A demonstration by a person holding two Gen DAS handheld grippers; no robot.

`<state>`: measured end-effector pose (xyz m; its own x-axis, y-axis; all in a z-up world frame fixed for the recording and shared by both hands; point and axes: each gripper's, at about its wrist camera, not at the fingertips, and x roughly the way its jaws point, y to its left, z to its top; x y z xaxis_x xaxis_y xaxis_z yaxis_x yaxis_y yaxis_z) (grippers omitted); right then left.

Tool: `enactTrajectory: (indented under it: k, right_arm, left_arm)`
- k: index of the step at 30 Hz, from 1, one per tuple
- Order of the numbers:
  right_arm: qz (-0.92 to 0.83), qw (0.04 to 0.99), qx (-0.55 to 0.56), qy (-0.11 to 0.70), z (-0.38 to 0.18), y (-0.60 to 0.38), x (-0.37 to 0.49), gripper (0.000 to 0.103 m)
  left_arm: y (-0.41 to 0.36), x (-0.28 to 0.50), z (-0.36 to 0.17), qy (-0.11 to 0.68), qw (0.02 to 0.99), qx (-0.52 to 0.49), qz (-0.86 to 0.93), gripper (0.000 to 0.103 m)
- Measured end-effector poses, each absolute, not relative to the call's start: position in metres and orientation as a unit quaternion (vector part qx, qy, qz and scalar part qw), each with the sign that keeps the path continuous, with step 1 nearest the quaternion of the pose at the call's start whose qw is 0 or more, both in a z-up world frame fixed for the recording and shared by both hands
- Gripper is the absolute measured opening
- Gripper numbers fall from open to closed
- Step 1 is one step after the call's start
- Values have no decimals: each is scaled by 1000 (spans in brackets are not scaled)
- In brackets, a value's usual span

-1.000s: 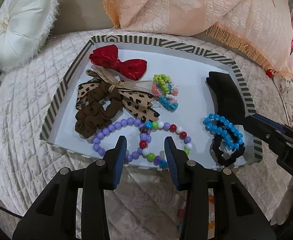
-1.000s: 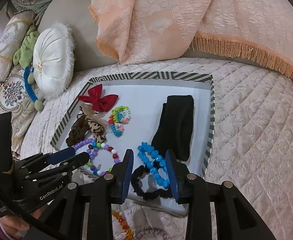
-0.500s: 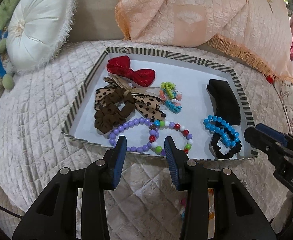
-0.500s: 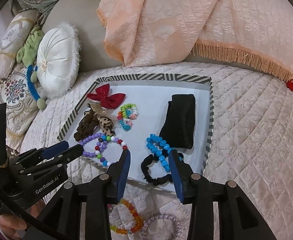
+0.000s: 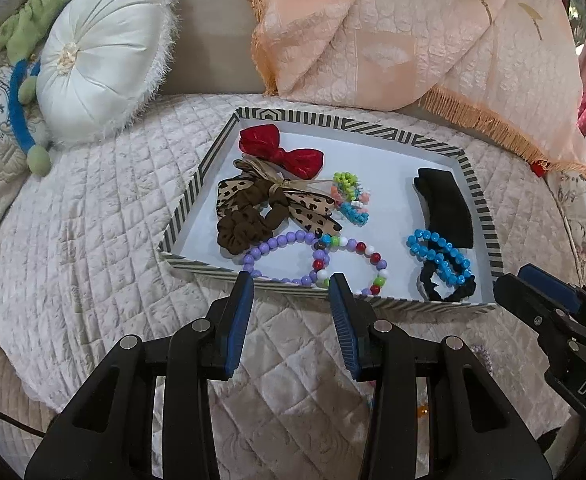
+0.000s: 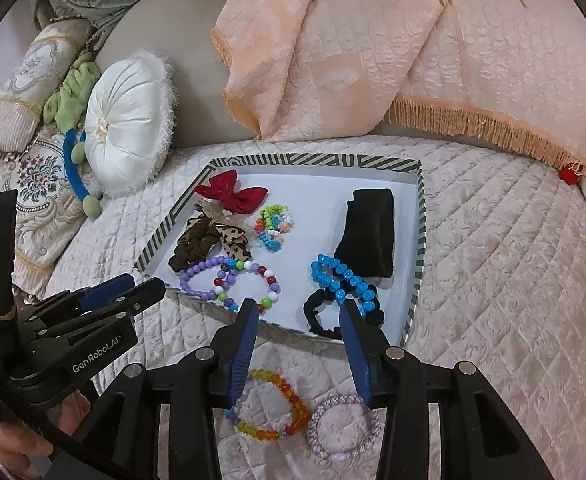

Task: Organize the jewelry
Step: 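Move both grippers to the remaining bracelets beside the tray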

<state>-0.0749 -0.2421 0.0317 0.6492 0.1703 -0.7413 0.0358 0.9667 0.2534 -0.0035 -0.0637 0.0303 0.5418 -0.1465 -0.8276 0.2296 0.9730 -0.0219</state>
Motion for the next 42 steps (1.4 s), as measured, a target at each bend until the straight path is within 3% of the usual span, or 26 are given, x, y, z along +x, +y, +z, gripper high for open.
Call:
enactTrajectory:
  k: [16, 42]
  right_arm:
    - [23, 898, 125, 421, 26, -245, -120, 50]
    - [-6, 875, 147, 461, -16, -274, -152, 52]
  left_arm:
    - [-64, -40, 41, 452, 882, 58, -120, 39]
    - [-73, -56, 7, 508, 842, 45, -175, 39]
